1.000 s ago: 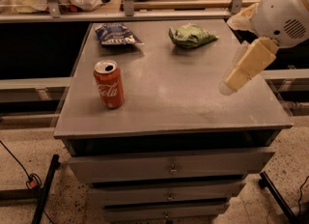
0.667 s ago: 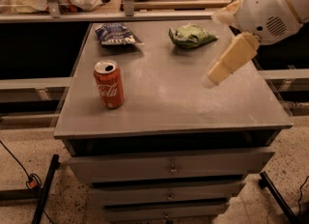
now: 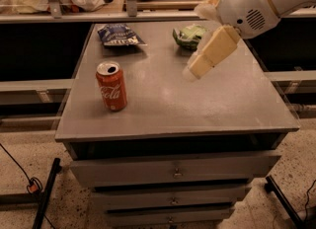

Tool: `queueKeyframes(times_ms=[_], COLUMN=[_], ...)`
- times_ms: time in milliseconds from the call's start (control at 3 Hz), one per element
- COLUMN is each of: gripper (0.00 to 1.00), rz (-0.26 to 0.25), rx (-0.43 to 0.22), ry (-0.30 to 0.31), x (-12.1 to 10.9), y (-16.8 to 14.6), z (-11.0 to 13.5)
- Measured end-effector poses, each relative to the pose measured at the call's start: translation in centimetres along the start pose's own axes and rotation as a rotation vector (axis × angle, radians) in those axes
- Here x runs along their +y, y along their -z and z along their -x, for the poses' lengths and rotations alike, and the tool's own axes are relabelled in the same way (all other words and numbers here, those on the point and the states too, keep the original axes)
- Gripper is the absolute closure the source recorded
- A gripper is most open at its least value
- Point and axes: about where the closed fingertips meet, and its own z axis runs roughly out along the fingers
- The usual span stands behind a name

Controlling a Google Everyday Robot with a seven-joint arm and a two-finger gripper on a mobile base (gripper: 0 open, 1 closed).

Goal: Knock coke can over

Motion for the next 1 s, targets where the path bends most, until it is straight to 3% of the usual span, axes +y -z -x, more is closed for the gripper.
queueKeyframes(times_ms=[333, 667, 1000], gripper=[0.0, 0.0, 0.0], rz=[0.002, -0.009, 0.012], rx=[-0.036, -0.113, -0.178], ry=[0.03, 0.081, 0.125], x=[-0.1, -1.5, -2.8], y=[-1.5, -4.7, -8.2], z=[0.2, 0.4, 0.8])
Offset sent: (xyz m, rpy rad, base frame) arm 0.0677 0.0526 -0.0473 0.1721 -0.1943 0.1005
